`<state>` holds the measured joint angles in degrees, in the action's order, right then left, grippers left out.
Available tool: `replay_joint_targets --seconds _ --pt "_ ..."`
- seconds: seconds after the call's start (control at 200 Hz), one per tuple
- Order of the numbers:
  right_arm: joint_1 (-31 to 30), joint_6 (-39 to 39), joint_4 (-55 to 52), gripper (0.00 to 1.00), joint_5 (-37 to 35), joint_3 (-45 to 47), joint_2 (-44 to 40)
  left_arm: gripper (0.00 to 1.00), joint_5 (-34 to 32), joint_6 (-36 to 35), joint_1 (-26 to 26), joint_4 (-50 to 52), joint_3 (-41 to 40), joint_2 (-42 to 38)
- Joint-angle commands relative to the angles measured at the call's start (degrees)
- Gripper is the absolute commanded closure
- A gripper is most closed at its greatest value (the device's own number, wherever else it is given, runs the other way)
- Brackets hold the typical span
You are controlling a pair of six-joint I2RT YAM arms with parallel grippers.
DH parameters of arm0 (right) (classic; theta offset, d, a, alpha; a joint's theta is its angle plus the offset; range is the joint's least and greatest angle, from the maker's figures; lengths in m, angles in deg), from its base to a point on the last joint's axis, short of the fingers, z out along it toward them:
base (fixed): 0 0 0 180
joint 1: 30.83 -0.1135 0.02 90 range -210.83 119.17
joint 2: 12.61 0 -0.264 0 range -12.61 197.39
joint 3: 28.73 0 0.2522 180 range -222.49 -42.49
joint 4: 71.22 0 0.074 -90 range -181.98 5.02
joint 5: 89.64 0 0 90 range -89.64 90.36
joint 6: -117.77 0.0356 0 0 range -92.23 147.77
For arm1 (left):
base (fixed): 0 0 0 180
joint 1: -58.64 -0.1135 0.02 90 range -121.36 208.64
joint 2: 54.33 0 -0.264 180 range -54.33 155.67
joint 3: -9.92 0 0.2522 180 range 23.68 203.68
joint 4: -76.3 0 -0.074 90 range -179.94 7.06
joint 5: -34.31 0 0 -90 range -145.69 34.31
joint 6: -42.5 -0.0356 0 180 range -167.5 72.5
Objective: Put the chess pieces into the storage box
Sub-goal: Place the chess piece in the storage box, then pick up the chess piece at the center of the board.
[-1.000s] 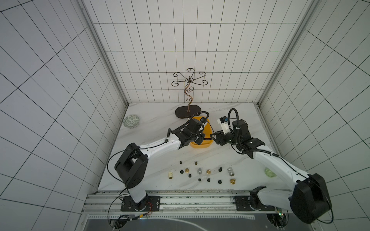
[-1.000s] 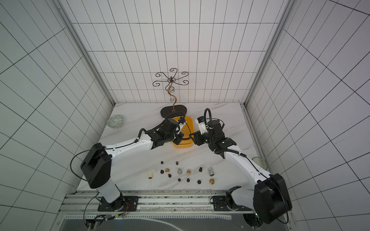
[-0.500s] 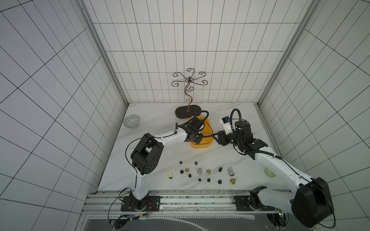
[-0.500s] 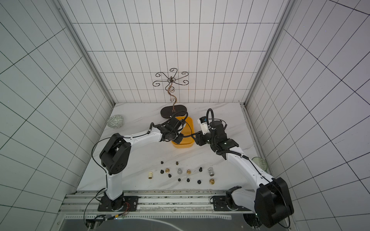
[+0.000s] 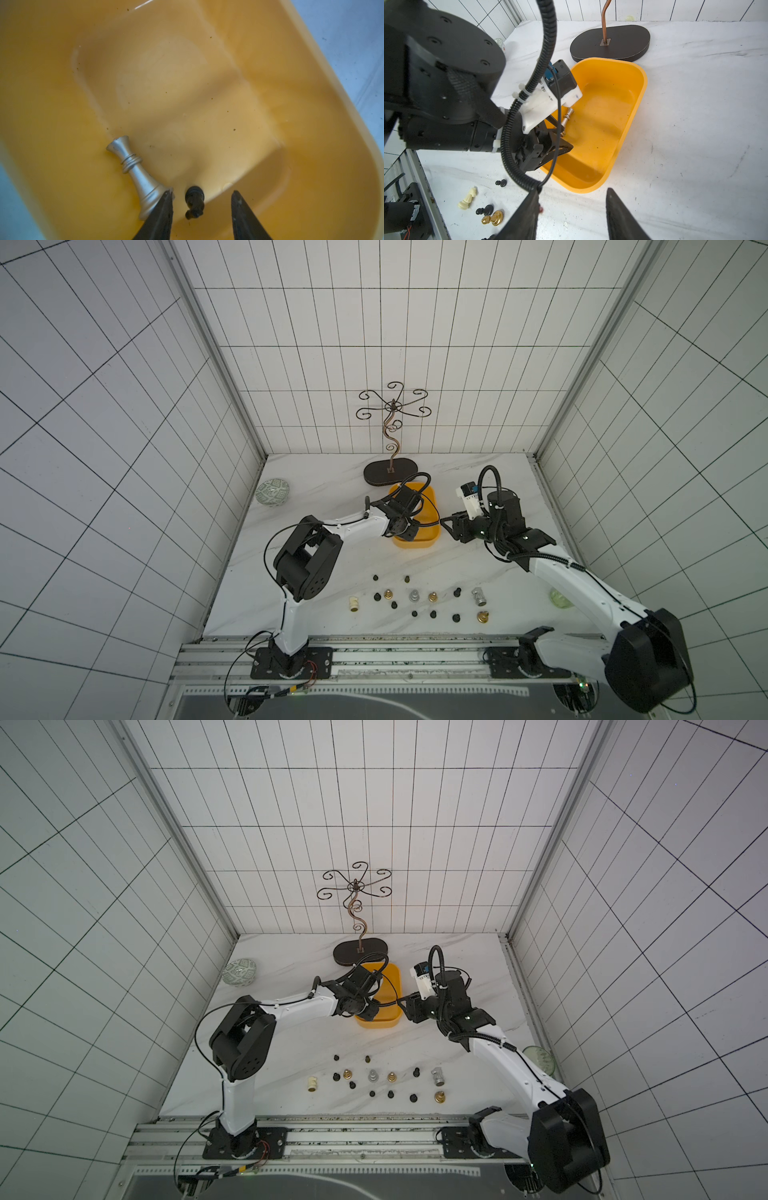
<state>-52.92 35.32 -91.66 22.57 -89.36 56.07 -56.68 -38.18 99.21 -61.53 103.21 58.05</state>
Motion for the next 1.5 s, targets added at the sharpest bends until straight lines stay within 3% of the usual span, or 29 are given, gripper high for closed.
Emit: replay_joint_targets --seconds 0.0,0.365,0.815,1.054,1.494 --pt "0.6 -1.2 -1.5 0.48 -0.3 2.4 0.4 0.53 -0.7 1.2 -1.1 -4.4 -1.1 -5.9" --pt "-1.5 -4.8 -5.6 0.48 -1.3 -0.7 2.9 0.51 -0.1 5.9 -7.5 -7.9 -8.4 -20.4" --pt "-16.8 -7.6 -9.3 0.49 -5.8 -4.5 10.7 0.5 3.2 10.3 -20.1 -10.4 -29.8 -37.0" --pt "-23.2 -7.5 -9.2 0.51 -7.9 -6.4 15.9 0.49 3.5 11.3 -21.2 -10.8 -35.0 -40.4" --pt "-30.2 -9.2 -13.1 0.56 -13.3 -12.5 25.1 0.48 2.9 11.6 -21.4 -10.7 -36.3 -41.1"
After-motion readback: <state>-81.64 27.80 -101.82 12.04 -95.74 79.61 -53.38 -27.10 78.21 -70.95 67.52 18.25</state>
